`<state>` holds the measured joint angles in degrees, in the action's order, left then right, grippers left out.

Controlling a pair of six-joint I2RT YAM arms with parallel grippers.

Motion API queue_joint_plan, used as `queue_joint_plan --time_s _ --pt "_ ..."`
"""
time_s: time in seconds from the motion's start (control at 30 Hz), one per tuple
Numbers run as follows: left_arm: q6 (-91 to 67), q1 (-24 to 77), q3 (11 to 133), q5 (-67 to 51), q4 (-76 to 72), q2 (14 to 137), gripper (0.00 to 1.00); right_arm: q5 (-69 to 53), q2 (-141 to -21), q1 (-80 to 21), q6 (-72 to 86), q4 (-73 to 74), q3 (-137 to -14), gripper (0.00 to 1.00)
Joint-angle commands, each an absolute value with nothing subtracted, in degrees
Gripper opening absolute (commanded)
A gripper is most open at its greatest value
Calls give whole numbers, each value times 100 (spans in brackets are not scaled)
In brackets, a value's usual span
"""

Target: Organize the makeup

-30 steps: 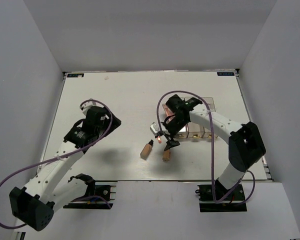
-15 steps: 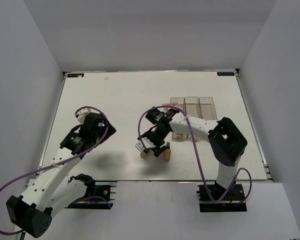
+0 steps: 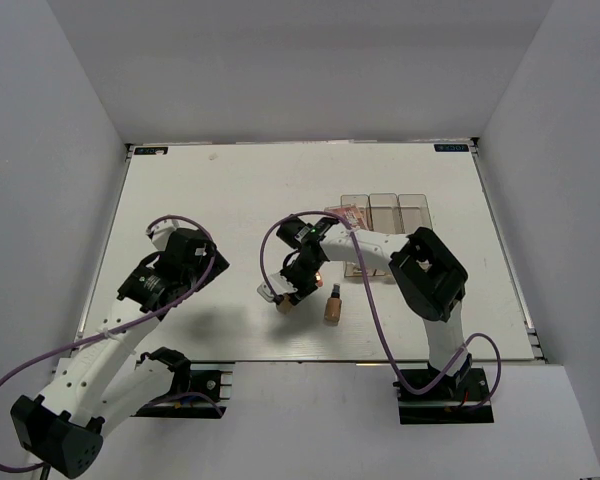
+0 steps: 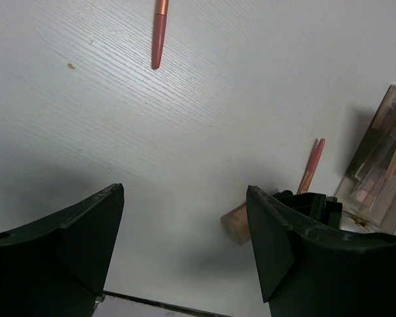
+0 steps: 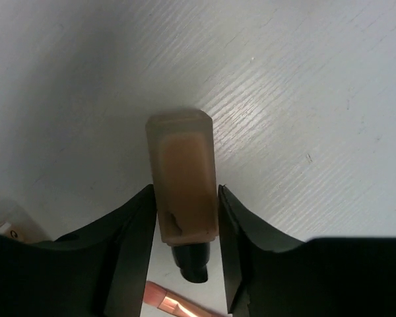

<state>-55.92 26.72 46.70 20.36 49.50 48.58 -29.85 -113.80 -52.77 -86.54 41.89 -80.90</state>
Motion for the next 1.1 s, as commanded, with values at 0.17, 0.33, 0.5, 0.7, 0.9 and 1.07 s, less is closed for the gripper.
queue_joint_plan --time_s 0.17,0.33,0.5,0.7,0.9,1.07 --pt "-5502 2654 4922 2285 5028 4632 81 -3330 -11171 -5265 -8528 4623 -8305 16" --pt "-5117 2654 5001 2180 4493 4123 65 -3849 -10776 -5002 -6920 4545 -9095 0" --pt "-4510 2654 4966 1322 3298 4148 56 -3701 -10372 -4422 -4670 4131 -9597 0" --pt "-3719 2760 4956 -417 1874 5122 52 -2780 -9695 -3402 -3142 3692 -9063 0" --pt "-3411 2812 5378 -1624 1459 6625 54 -1556 -9220 -2295 -1917 3559 -8579 0" --pt "-3322 2944 5739 -2223 1494 7644 67 -1135 -9053 -1934 -1188 3577 -8104 0"
